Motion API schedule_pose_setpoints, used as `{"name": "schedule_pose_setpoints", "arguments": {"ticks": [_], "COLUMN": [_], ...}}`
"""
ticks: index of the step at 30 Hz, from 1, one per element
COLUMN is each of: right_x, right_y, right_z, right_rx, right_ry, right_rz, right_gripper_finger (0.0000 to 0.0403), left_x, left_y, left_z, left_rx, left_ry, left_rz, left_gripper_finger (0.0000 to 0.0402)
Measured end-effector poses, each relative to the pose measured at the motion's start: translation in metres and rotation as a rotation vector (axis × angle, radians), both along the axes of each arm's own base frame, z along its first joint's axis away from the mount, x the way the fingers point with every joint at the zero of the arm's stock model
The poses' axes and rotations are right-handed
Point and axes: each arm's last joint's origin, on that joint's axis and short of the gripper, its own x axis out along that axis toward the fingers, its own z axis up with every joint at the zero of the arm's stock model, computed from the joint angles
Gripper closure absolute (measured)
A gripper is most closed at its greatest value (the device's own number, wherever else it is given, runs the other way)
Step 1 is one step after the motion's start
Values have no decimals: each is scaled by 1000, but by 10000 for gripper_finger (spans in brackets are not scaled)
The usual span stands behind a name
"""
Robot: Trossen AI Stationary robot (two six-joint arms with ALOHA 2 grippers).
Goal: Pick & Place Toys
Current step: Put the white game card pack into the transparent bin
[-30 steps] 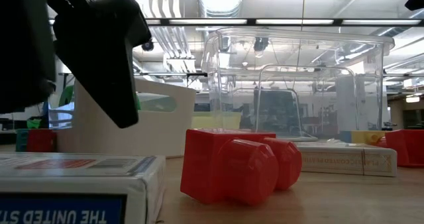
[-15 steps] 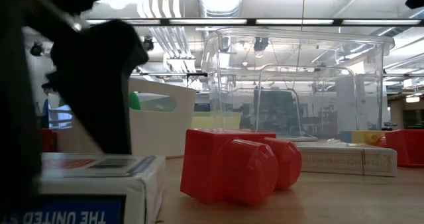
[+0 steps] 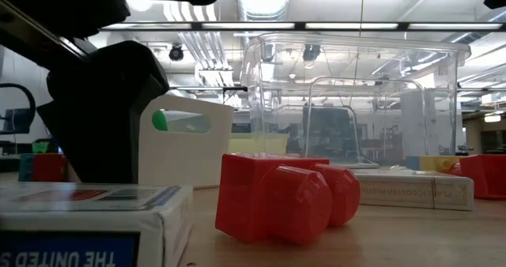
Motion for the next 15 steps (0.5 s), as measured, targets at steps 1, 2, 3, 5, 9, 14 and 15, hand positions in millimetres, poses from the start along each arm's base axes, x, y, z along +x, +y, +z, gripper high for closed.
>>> {"name": "schedule_pose_setpoints", "arguments": {"ticks": [1,2,3,5,9,14,15], "right_x": [0,0,0,0,0,0,0], "right_y": [0,0,0,0,0,0,0], "right_z": [0,0,0,0,0,0,0], "right_rx": [0,1,1,1,2,4,4], "right_ry": [0,0,0,0,-1,-1,-1], "right_rz": [0,0,0,0,0,0,0], "right_gripper_finger": [22,22,22,22,22,22,22], "left_x": [-1,-1,-2,-3,-4,-4,-4], "left_y": [0,1,1,2,3,3,3], "left_z": [-1,-2,-3,-5,-8,-9,-9], "left_rx": [-2,-1,0,-1,-10,-14,-14], "left_ry": [3,4,5,6,-2,-8,-8], "left_rz": [-3,-5,-5,0,6,6,6], "left_gripper_finger": [55,59,65,86,119,119,119]}}
